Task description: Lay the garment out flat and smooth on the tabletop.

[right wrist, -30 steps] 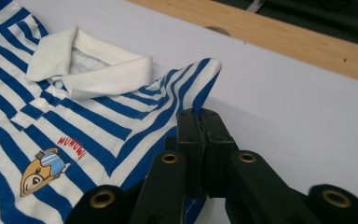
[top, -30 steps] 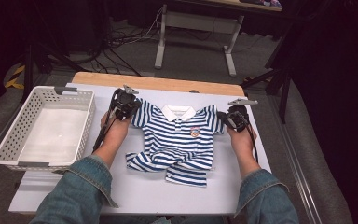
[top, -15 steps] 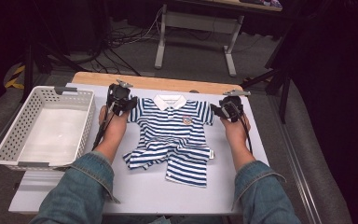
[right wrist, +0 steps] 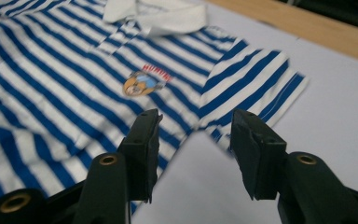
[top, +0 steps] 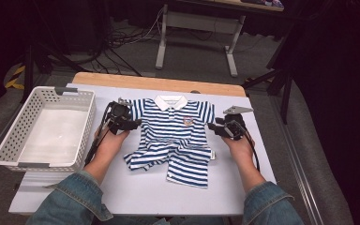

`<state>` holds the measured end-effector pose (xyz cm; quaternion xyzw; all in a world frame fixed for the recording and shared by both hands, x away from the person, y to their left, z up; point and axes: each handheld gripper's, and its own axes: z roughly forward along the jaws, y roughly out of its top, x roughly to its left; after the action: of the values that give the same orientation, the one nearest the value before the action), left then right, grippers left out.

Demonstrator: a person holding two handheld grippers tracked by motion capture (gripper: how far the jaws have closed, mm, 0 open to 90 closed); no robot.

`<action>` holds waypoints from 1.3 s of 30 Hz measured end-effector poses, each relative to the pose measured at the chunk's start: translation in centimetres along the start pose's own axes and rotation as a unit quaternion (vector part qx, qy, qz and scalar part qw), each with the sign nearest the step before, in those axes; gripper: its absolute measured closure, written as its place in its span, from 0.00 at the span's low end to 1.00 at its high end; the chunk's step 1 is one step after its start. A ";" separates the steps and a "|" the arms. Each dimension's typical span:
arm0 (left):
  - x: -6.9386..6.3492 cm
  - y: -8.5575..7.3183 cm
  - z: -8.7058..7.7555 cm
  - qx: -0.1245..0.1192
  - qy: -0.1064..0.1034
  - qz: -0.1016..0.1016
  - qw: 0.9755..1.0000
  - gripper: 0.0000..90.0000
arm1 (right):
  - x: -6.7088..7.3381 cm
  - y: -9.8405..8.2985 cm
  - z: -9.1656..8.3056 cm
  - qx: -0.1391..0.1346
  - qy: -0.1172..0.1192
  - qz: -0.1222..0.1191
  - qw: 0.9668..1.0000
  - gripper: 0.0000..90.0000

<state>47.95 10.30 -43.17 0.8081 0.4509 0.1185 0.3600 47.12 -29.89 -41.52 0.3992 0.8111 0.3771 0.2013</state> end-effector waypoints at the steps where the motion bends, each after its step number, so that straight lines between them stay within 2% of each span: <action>1: -0.2 -0.2 0.0 0.006 -0.004 0.005 1.000 0.57 | 0.2 -0.4 0.1 0.005 0.006 -0.001 1.000 0.60; 6: -1.2 -0.9 0.4 0.035 -0.030 0.015 0.999 0.60 | 0.9 -1.9 0.6 0.035 0.031 -0.006 0.999 0.60; 9: -1.6 -1.1 0.9 0.052 -0.034 0.021 0.998 0.60 | 1.3 -2.4 0.8 0.044 0.044 -0.005 0.998 0.59; 10: -1.6 -1.1 0.9 0.052 -0.034 0.021 0.998 0.60 | 1.3 -2.4 0.8 0.044 0.044 -0.005 0.998 0.59; 11: -1.8 -1.2 1.3 0.062 -0.032 0.025 0.997 0.60 | 1.4 -2.5 0.9 0.045 0.046 -0.007 0.998 0.59; 13: -2.1 -1.4 1.4 0.068 -0.023 0.037 0.997 0.61 | 1.8 -2.6 1.1 0.053 0.054 -0.011 0.997 0.59; 16: -2.7 -1.4 1.4 0.077 -0.011 0.054 0.996 0.68 | 2.3 -2.8 1.5 0.071 0.049 -0.033 0.996 0.62; 18: -2.8 -1.4 1.4 0.077 -0.010 0.056 0.995 0.69 | 2.5 -2.8 1.6 0.073 0.046 -0.036 0.996 0.63; 19: -2.9 -1.4 1.4 0.077 -0.014 0.056 0.995 0.73 | 2.6 -2.8 1.6 0.072 0.045 -0.039 0.996 0.67; 20: -3.0 -1.4 1.4 0.077 -0.019 0.055 0.995 0.81 | 2.7 -2.7 1.6 0.072 0.053 -0.044 0.995 0.77; 22: -2.9 -1.5 1.5 0.079 -0.048 0.052 0.994 0.94 | 2.9 -2.7 1.7 0.072 0.055 -0.045 0.995 0.83; 23: -2.9 -1.5 1.5 0.079 -0.048 0.052 0.994 0.96 | 2.9 -2.7 1.7 0.072 0.055 -0.045 0.995 0.83; 25: -2.8 -1.4 1.4 0.078 -0.050 0.053 0.994 0.97 | 3.0 -2.6 1.7 0.074 0.063 -0.046 0.994 0.94; 26: -2.8 -1.4 1.4 0.077 -0.049 0.053 0.994 0.98 | 3.0 -2.6 1.7 0.077 0.063 -0.050 0.994 0.98; 28: -2.7 -1.5 1.2 0.073 -0.038 0.054 0.995 0.98 | 2.9 -2.4 1.5 0.074 0.060 -0.051 0.994 0.98; 29: -2.6 -1.5 1.0 0.065 -0.030 0.056 0.996 0.98 | 2.9 -2.4 1.5 0.074 0.060 -0.051 0.994 0.98; 30: -2.2 -1.4 0.6 0.052 -0.025 0.048 0.997 0.98 | 2.8 -2.3 1.4 0.069 0.060 -0.048 0.995 0.99; 33: -1.6 -1.2 -0.3 0.026 -0.006 0.039 0.999 0.98 | 2.2 -1.9 0.9 0.049 0.053 -0.043 0.996 0.99; 36: -0.9 -1.0 -1.2 0.002 0.011 0.033 0.999 0.98 | 1.8 -1.4 0.8 0.035 0.044 -0.041 0.998 0.99; 39: -0.4 -0.7 -1.7 -0.024 0.034 0.033 0.999 0.98 | 1.2 -0.9 0.9 0.020 0.036 -0.034 0.999 0.99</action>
<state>46.40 11.04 -42.44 0.8093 0.4331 0.1682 0.3594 46.48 -28.89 -42.79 0.3614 0.8384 0.3676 0.1772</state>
